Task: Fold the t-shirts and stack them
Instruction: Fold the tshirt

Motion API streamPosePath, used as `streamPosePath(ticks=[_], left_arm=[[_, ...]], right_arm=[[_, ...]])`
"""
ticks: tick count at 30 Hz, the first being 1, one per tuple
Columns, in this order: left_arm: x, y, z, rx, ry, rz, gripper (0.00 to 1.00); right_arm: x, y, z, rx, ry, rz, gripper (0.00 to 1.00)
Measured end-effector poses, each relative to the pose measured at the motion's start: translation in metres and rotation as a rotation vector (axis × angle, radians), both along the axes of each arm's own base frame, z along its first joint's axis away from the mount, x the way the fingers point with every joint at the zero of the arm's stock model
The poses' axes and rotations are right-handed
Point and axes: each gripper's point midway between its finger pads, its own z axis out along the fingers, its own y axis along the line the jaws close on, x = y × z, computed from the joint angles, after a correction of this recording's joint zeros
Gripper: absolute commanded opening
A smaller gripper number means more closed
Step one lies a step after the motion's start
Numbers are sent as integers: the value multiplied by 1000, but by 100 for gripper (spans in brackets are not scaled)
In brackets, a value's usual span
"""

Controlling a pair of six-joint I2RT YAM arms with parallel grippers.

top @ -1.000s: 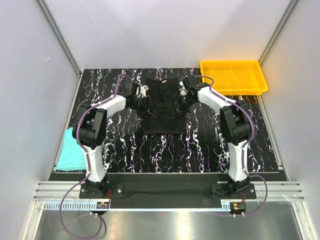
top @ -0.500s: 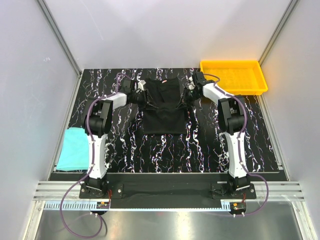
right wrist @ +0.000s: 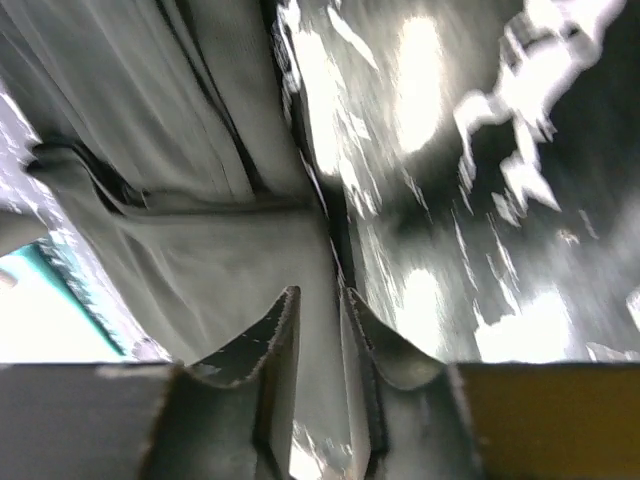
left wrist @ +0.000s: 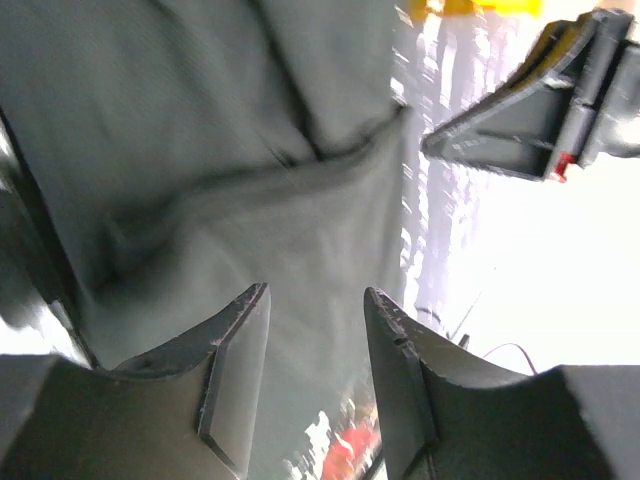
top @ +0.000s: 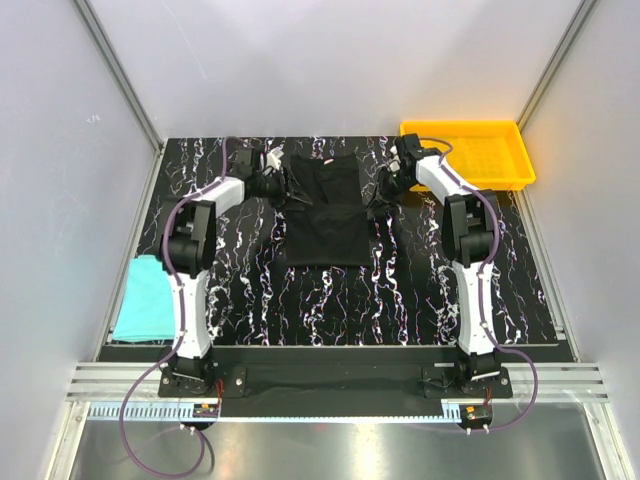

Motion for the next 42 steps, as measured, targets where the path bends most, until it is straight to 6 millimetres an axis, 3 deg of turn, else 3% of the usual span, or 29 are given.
streamPosePath(ticks=[4, 6, 8, 11, 15, 18, 22, 27, 31, 37, 42], left_arm=[[-33, 8, 48, 15, -60, 7, 47], [-49, 10, 70, 17, -111, 8, 43], [-68, 8, 80, 17, -133, -1, 42], [-93, -1, 63, 25, -100, -28, 40], [-125, -8, 11, 65, 36, -58, 39], [-133, -5, -17, 89, 109, -57, 39], [-138, 0, -36, 116, 136, -47, 38], [-147, 5, -47, 116, 137, -55, 38], [-150, 6, -46, 118, 105, -81, 38], [-167, 16, -35, 178, 89, -108, 40], [-167, 12, -6, 169, 44, -102, 41]], right_arm=[[-26, -13, 27, -69, -6, 16, 38], [-40, -10, 45, -57, -20, 31, 39], [-57, 6, 60, -22, -32, 62, 37], [-88, 56, 66, 78, -17, 148, 30], [-138, 115, 46, 180, 87, 256, 25], [-154, 125, 30, 214, 158, 275, 20], [-153, 111, 5, 217, 205, 240, 19], [-163, 80, -22, 221, 285, 177, 18], [-168, 61, -23, 268, 291, 155, 18], [-187, 13, -16, 235, 300, 64, 19], [-187, 17, 9, 243, 251, 80, 19]])
